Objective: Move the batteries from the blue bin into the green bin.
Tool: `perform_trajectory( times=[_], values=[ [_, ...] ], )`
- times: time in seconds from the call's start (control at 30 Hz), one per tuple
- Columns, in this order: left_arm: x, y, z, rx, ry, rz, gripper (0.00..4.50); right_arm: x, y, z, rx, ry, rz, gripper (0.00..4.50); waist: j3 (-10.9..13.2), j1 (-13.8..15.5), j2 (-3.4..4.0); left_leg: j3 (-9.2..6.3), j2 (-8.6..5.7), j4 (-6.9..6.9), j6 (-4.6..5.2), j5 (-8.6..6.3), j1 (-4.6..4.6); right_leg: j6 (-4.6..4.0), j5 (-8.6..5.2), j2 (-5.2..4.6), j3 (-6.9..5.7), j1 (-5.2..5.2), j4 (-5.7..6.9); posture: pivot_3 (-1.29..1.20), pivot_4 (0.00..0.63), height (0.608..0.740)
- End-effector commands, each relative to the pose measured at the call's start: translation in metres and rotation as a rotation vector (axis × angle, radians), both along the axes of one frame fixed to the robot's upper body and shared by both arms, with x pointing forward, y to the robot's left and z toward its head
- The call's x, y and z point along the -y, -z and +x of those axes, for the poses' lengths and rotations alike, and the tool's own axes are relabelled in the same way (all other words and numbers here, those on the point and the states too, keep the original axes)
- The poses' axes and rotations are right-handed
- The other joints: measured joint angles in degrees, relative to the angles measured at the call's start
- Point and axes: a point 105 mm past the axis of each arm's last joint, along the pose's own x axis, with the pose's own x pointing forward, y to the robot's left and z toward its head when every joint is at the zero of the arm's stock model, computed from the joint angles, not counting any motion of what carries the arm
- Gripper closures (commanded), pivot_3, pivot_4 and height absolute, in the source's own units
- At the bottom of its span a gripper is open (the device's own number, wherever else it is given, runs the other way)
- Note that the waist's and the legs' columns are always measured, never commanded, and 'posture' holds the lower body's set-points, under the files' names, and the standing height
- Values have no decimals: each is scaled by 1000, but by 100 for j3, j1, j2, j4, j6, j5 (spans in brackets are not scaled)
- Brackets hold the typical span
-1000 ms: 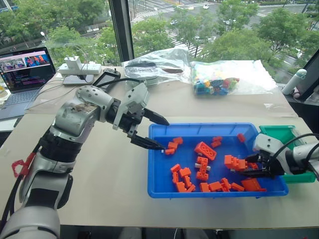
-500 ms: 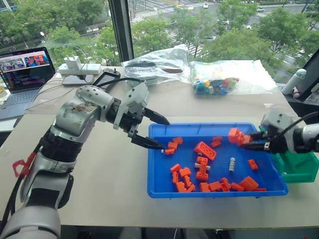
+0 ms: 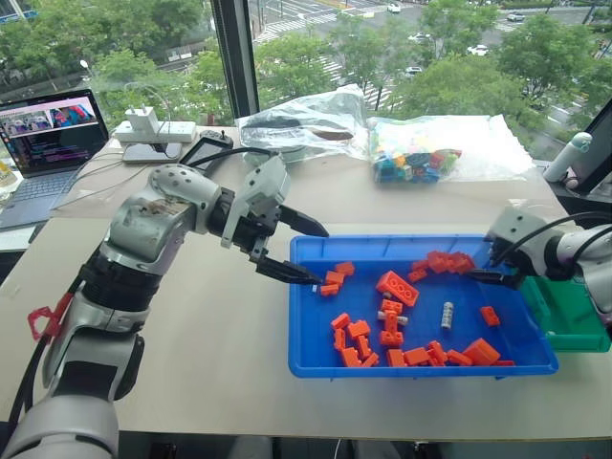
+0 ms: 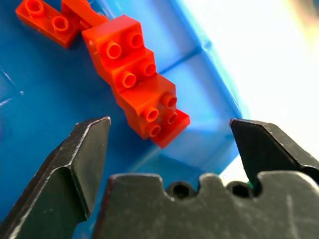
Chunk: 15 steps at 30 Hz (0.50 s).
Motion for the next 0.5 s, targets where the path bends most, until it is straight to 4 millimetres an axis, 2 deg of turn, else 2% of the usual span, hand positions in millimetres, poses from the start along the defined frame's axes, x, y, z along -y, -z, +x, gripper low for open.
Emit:
perform_trajectory(
  times=[0.03,0.1,0.17,0.23,0.37,0.5],
  values=[
    [2,-12,-1,48,16,-30,0,-34,-27,-28,-24,-125,98,79,0,-9,0,-1,0,0,0,0,0,0,0,0,0,0,2,0,150,737],
    [3,-12,-1,47,23,-32,0,-46,-23,-42,-77,-165,108,79,0,-7,0,-3,0,0,1,-1,1,0,0,0,-1,1,2,0,150,737],
    [5,-12,-1,48,34,-34,0,-52,-7,-54,-157,-191,68,79,0,6,0,-5,0,0,2,-1,0,0,0,1,-2,2,2,0,150,737],
    [7,-13,-1,46,40,-37,0,-50,13,-60,-216,-191,21,79,0,13,0,-5,-1,1,3,-2,0,0,0,0,-3,3,0,0,150,737],
    [8,-13,-1,46,46,-39,0,-33,44,-59,-271,-150,-58,79,0,15,0,-3,-4,1,3,-2,0,0,0,-1,-1,3,-1,0,150,737],
    [7,-13,-2,48,40,-37,0,-22,48,-49,-254,-134,-76,79,0,-14,0,-2,-3,1,3,-2,0,0,0,-1,0,-1,-1,0,150,737]
  ],
)
